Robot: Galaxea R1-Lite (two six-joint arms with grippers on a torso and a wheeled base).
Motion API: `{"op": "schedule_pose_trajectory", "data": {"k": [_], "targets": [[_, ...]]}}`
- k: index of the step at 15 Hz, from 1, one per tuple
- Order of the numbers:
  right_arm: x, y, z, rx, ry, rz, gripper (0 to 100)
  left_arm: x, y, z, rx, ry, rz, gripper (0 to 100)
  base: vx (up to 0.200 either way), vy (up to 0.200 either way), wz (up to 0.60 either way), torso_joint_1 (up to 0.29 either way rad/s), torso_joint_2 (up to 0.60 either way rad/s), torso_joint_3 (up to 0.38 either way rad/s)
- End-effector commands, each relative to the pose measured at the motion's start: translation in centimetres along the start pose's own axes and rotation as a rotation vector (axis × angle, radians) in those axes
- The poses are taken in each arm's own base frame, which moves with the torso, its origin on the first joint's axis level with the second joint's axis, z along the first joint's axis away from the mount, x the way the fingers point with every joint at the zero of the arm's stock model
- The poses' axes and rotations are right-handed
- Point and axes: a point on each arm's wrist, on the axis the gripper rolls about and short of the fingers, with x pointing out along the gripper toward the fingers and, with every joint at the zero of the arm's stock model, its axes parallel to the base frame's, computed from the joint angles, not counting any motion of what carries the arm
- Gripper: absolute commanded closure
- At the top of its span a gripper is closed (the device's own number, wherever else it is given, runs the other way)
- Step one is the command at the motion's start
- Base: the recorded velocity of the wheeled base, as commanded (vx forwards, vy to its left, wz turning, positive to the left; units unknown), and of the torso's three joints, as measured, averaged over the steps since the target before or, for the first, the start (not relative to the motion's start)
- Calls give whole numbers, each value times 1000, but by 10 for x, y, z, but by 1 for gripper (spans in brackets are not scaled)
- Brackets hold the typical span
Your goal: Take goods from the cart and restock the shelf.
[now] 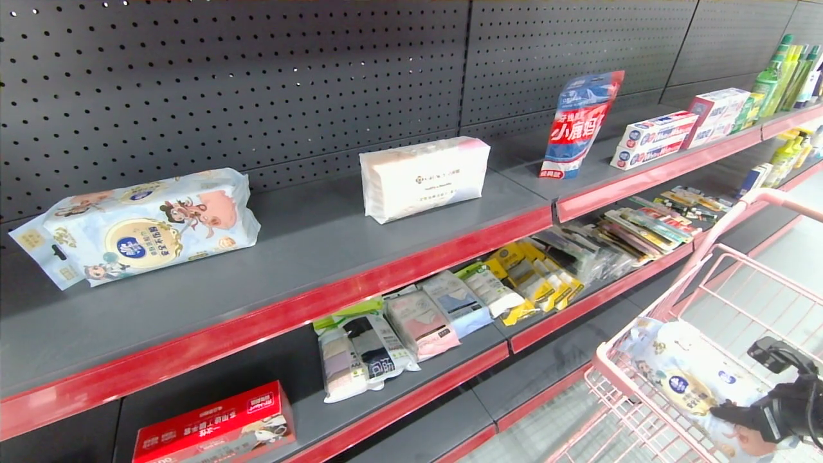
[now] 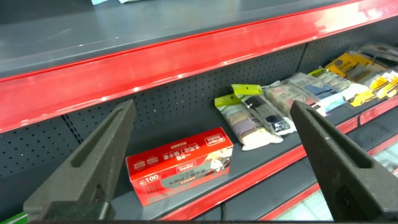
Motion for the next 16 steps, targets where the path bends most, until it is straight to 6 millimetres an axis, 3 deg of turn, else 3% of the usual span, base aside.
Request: {"op": "schedule_pose_trajectory", "data": {"k": [1, 4, 6, 10, 11, 14, 16], "targets": [[-27, 4, 17, 8, -37, -81, 100, 0, 0, 0, 0, 1, 0, 0, 0, 0, 0, 0, 0, 0], [-59, 15, 30, 47, -68, -177, 100, 0, 0, 0, 0, 1, 0, 0, 0, 0, 0, 0, 0, 0], [-88, 29, 50, 60, -133, -262, 100, 0, 0, 0, 0, 1, 0, 0, 0, 0, 0, 0, 0, 0], [-132, 88, 107, 155, -324, -374, 100, 0, 0, 0, 0, 1, 0, 0, 0, 0, 0, 0, 0, 0], [-145, 115, 119, 178, -388, -387, 100, 0, 0, 0, 0, 1, 1, 0, 0, 0, 0, 0, 0, 0], [-162, 171, 112, 101, -433, -442, 100, 0, 0, 0, 0, 1, 0, 0, 0, 0, 0, 0, 0, 0], [-170, 192, 106, 53, -467, -440, 100, 0, 0, 0, 0, 1, 1, 0, 0, 0, 0, 0, 0, 0]]}}
